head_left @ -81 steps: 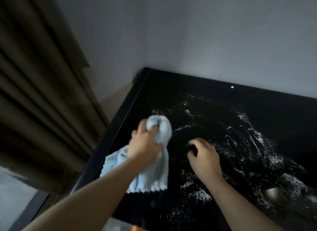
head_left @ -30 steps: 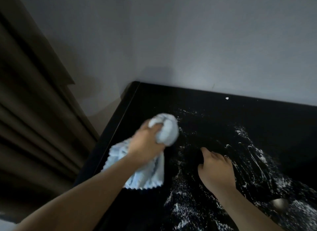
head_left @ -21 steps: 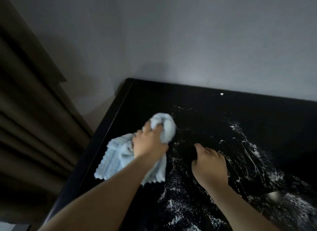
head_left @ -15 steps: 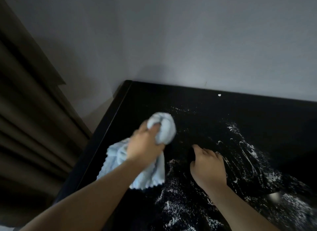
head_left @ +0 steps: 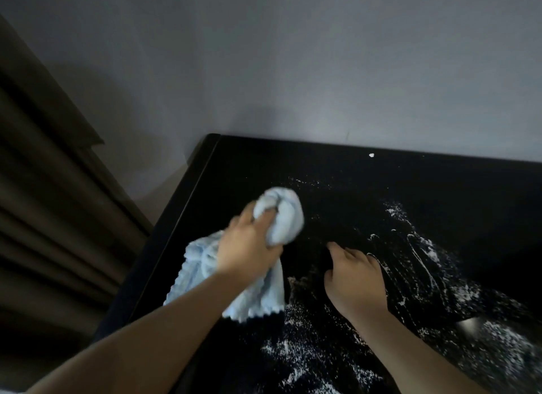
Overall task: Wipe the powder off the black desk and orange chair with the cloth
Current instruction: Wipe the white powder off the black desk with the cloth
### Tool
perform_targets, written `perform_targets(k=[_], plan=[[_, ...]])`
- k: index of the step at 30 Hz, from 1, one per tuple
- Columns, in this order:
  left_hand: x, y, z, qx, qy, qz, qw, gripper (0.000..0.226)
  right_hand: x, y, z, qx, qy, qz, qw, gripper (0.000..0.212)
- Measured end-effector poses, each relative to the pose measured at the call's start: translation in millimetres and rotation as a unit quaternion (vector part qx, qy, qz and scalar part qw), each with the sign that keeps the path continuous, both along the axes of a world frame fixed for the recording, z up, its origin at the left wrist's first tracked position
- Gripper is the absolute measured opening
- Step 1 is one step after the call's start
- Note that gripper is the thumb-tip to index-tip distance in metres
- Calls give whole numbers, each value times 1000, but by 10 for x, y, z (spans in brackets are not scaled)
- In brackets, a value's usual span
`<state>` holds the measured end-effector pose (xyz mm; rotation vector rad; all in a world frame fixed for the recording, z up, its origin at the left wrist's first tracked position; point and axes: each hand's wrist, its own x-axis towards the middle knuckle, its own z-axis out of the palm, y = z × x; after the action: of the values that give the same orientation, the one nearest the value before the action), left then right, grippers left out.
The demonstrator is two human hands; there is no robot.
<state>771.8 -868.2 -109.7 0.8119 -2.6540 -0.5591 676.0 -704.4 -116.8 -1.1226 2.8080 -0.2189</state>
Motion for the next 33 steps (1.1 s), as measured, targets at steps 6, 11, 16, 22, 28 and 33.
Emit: perform_targets(k=[6, 11, 16, 22, 28, 33], plan=[[-508, -707, 90, 59, -62, 245, 966, 73, 20, -53, 19, 1, 12, 4, 1000, 43], [-844, -850, 9, 86, -123, 264, 953, 72, -25, -91, 52, 13, 36, 14, 999, 31], [-883, -491, 75, 21, -146, 11, 989, 59, -215, -116, 89, -2, 41, 21, 999, 28], [-705, -189, -17, -66, -65, -75, 993, 69, -532, -59, 107, -57, 36, -30, 997, 34], [-947, -637, 77, -1, -199, 158, 967, 78, -692, 92, 35, -39, -1, -61, 997, 37], [-982, -98, -7, -35, -152, -68, 985, 73, -696, 87, 34, -67, -11, -59, 996, 36]])
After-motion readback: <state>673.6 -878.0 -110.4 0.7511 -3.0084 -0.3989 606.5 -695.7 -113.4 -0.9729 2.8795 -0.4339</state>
